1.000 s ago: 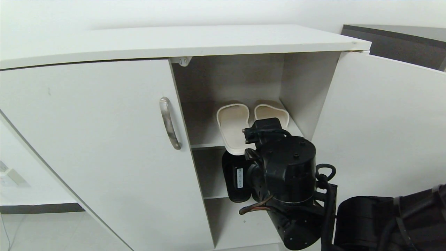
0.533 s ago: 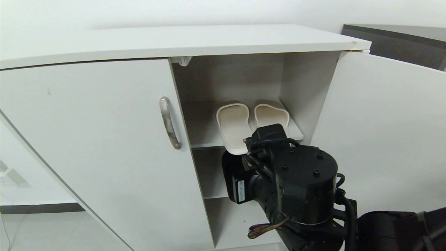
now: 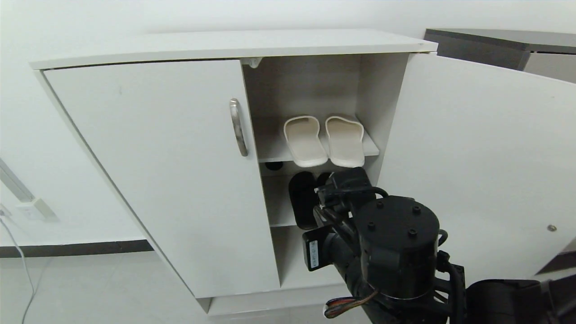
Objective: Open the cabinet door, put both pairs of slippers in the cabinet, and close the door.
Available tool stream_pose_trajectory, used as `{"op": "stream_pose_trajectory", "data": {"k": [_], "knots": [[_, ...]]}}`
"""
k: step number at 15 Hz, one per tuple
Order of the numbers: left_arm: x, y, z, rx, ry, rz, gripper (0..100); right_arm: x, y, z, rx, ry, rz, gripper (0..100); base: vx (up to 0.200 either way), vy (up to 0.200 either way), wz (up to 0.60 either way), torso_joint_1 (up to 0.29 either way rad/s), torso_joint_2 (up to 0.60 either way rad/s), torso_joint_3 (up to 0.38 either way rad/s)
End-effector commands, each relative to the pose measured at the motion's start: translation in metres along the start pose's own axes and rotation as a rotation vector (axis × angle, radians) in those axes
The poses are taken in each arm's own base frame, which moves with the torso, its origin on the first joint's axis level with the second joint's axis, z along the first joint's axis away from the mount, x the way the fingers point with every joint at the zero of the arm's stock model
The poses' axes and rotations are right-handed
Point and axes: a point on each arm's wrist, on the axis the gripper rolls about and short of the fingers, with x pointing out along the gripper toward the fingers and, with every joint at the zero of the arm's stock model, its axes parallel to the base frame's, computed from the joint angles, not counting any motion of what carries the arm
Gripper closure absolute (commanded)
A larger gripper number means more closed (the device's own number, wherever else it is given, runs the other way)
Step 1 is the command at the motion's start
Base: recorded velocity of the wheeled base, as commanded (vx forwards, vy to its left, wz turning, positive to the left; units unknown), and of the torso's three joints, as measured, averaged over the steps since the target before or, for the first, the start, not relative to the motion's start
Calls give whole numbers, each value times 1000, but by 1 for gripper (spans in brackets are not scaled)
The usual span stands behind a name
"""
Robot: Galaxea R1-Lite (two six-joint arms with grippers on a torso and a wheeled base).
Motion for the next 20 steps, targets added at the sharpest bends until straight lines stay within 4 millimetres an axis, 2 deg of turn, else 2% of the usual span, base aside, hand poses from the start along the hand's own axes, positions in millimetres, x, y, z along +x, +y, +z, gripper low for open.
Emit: {"op": "stream_pose_trajectory", "data": {"k": [1,5,7,10,20], "knots": [[0,0,0,0,2,-1,100,1,-1,-3,-4,7,-3,100,-200,0,0,7,2,2],[0,0,0,0,2,-1,100,11,-10,-11,-7,37,17,100,-200,0,0,1,4,0],[0,0,0,0,2,-1,100,20,-24,-19,-2,36,51,100,-200,0,0,0,2,5],[0,0,0,0,2,1,100,21,-28,-25,-16,53,41,100,-200,0,0,2,1,1],[0,0,0,-2,2,1,100,23,-29,-36,-44,79,34,100,0,0,0,0,0,0]]}}
